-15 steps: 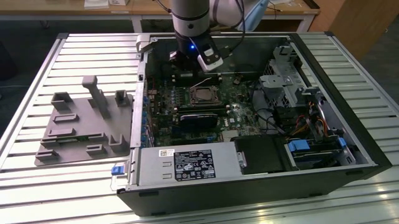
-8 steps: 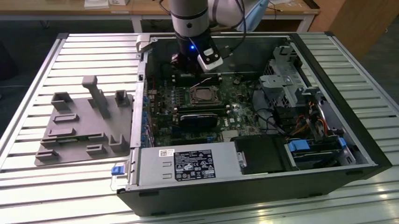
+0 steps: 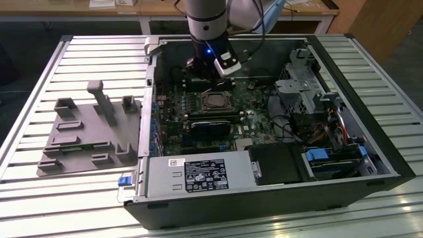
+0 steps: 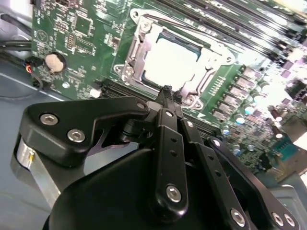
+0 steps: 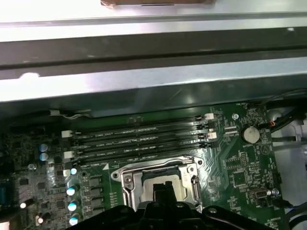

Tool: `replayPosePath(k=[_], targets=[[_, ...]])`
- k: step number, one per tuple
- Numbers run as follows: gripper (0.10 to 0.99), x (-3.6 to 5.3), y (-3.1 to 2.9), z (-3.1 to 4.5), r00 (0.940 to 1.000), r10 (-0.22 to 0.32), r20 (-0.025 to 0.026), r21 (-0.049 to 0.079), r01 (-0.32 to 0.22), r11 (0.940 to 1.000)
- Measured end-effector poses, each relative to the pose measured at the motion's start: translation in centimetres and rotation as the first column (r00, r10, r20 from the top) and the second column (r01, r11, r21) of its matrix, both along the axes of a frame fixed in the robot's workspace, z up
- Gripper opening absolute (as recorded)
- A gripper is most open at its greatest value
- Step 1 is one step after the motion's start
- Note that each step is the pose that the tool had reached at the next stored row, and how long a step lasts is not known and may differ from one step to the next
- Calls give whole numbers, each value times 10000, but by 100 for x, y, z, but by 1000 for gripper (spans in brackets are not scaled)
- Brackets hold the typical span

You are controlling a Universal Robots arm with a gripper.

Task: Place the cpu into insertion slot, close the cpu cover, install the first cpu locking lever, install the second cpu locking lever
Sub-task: 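Install the first cpu locking lever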

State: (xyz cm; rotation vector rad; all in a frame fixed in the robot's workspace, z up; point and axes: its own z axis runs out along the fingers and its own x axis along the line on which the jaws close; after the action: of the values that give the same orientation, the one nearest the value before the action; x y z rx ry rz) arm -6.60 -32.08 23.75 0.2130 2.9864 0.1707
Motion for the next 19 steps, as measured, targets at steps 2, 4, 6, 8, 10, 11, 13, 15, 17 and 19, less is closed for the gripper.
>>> replayPosePath(k=[2,4,6,8,10,11,13,15,17,19], targets=[[106,26,8,-8,10000,-1,0,0,1,10000],[106,47,21,-15,10000,-1,1,2,1,10000],[106,61,39,-22,10000,-2,2,1,2,10000],[106,68,58,-27,10000,-1,1,1,1,10000],[106,71,76,-30,10000,-1,1,4,1,10000],[106,71,85,-32,10000,-1,1,7,1,10000],[106,72,104,-37,10000,-2,1,15,2,10000],[106,74,119,-48,10000,-1,1,27,1,10000],[106,75,127,-62,10000,1,1,74,-1,10000],[106,75,128,-69,10000,-1,0,226,1,9997]])
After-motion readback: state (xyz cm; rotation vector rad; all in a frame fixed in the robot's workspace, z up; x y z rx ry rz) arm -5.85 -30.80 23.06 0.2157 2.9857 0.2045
